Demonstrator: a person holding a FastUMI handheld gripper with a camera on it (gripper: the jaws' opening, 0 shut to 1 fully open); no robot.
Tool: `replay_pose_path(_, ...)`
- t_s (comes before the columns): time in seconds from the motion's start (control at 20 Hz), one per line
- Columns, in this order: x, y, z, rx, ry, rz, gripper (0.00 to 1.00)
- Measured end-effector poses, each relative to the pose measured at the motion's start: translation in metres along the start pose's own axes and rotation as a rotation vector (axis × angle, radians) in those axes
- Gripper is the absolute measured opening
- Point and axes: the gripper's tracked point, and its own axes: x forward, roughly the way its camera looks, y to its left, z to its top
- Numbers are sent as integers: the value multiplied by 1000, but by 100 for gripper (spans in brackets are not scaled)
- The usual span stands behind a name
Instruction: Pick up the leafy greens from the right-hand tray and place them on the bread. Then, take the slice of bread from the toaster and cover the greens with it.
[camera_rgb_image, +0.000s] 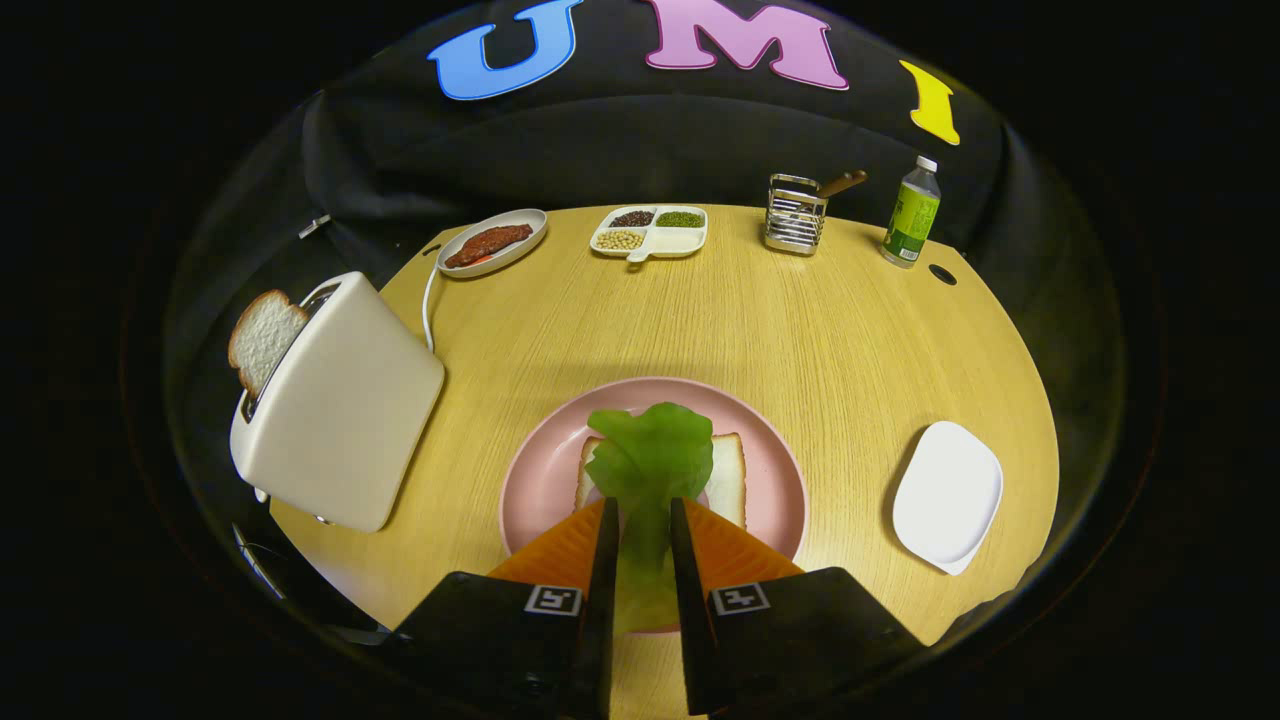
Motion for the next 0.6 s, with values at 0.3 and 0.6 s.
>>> replay_pose_path(0.3,3,-7,-4,-1,18,-31,52)
replay_pose_path(0.6,-2,-30,-15,-14,27,-97,56)
